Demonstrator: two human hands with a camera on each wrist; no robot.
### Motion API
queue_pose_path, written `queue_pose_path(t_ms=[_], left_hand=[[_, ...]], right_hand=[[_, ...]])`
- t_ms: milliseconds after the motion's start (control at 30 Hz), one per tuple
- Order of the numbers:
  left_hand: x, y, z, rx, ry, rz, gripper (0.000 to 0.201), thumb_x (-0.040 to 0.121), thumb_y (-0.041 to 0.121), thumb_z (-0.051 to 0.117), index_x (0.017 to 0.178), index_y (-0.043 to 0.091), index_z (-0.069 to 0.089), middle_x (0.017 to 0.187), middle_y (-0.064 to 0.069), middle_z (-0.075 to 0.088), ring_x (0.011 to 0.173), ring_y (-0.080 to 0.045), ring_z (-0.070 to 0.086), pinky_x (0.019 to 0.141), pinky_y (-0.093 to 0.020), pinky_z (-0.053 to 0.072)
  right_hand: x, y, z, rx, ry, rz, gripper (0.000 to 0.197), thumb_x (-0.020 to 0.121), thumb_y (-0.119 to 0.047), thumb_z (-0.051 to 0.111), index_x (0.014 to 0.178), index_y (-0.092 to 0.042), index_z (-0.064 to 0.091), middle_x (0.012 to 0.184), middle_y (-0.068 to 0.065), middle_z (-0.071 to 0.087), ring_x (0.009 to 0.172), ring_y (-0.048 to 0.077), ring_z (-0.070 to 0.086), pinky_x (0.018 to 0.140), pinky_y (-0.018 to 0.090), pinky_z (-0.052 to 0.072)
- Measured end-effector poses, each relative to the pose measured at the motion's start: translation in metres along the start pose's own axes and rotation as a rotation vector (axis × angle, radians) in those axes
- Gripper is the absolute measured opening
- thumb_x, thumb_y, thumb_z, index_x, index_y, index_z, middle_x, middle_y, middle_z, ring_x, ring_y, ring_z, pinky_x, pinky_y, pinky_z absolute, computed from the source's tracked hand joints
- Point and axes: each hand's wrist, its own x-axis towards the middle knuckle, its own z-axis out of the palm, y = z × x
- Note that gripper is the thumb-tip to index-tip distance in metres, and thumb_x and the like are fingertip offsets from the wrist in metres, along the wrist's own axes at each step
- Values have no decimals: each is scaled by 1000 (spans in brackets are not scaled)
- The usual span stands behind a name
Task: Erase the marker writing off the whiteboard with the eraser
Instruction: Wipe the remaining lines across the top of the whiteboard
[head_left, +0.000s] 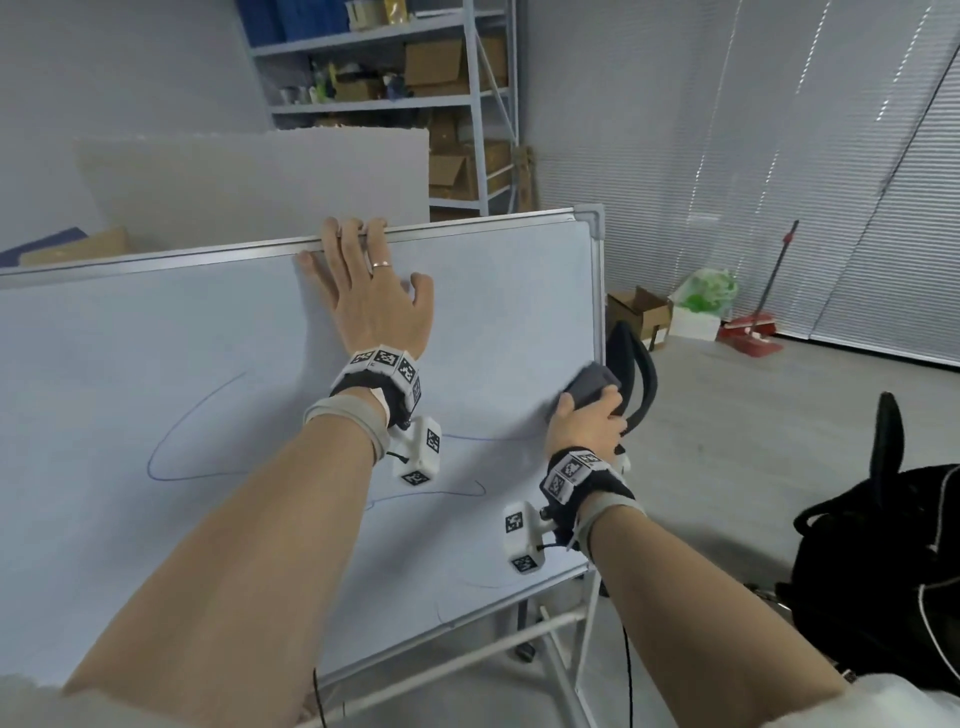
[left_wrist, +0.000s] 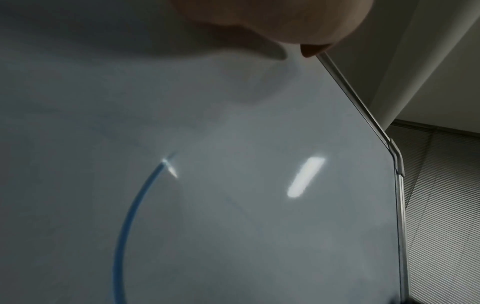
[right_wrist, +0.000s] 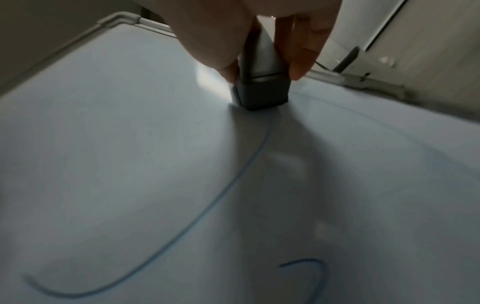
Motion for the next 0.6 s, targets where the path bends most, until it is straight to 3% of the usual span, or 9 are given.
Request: queue_pose_path(t_ms=[100, 200, 367, 500, 600], left_hand=[[-2, 5, 0, -3, -1, -12, 67, 80, 37, 44, 142, 15, 39, 151, -10, 34, 148, -33, 18, 119, -58, 5], [-2, 5, 0, -17, 2, -12, 66, 80, 37, 44, 142, 15, 41, 150, -9, 36, 147, -33, 20, 119, -57, 6], [1, -9, -21, -16, -21, -7, 56, 84, 29, 39, 139, 23, 45, 143, 0, 42, 143, -25, 27, 119, -57, 3], [12, -59, -50, 42, 72, -178, 50, 87, 32, 36, 135, 27, 50, 139, 4, 47, 142, -22, 30, 119, -57, 1], [15, -120, -76, 121, 110, -263, 49, 88, 34, 33, 132, 25, 52, 141, 4, 46, 144, -22, 27, 119, -58, 2]], right_hand=[[-8, -29, 7, 94, 19, -266, 65, 95, -42, 56, 150, -24, 28, 132, 17, 44, 118, 37, 49, 92, 46, 45], [-18, -54, 13, 128, -29, -530, 64, 92, -46, 60, 148, -35, 31, 120, 5, 45, 109, 27, 50, 84, 37, 48], [-40, -68, 22, 230, -18, -722, 64, 88, -34, 65, 145, -43, 36, 118, 1, 44, 108, 19, 41, 89, 32, 42], [-82, -100, 39, 254, -40, -880, 65, 85, -31, 66, 144, -42, 41, 120, 3, 49, 105, 23, 43, 97, 40, 41], [-124, -116, 60, 246, -50, -1015, 65, 85, -29, 65, 145, -38, 42, 119, 4, 50, 103, 25, 44, 95, 36, 37]])
